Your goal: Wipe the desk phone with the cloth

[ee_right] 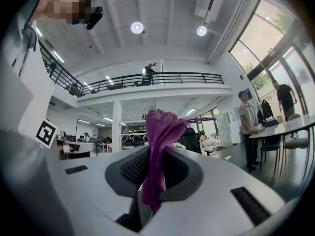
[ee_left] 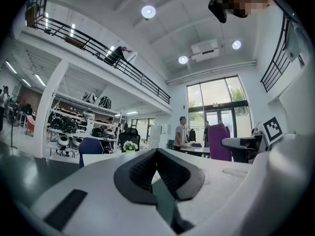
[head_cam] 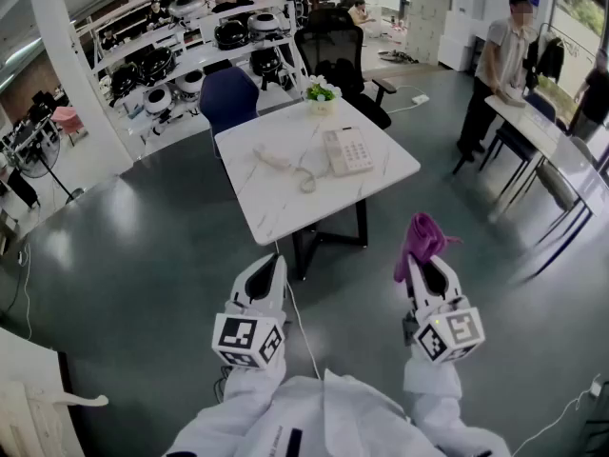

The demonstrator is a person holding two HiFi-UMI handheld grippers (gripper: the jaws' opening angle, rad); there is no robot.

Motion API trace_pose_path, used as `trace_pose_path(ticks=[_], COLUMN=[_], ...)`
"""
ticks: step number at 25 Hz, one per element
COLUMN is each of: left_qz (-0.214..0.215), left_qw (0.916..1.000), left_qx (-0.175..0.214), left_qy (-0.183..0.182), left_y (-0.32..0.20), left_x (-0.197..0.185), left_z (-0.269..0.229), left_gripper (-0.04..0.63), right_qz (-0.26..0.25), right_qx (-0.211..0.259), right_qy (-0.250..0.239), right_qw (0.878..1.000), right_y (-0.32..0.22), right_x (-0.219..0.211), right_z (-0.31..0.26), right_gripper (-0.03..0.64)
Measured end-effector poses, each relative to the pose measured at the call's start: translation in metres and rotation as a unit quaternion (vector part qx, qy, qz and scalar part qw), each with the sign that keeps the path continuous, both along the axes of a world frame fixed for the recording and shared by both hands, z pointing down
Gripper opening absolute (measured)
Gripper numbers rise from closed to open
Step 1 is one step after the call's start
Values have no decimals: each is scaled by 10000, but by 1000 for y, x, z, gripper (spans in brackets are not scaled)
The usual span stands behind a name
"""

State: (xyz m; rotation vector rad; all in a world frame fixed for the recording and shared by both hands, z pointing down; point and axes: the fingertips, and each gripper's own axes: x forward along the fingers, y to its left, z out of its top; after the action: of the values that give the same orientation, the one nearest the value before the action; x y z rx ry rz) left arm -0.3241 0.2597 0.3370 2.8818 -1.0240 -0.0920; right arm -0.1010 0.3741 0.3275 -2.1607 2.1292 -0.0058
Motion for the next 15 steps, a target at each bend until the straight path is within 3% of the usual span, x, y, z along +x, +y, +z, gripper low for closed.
trace_pose_path(ticks=[15], left_qz=[-33], left_qw=[10000], left_qx=[-36], left_qy=[-17], left_y=[9], left_x=[12], left_z=[0], left_gripper=[-3], right_qz=[-21], right_qx=[22], right_qy=[-55], right_qw=[10000], right_y=[9], right_x=[13], right_z=[1], right_gripper=[37])
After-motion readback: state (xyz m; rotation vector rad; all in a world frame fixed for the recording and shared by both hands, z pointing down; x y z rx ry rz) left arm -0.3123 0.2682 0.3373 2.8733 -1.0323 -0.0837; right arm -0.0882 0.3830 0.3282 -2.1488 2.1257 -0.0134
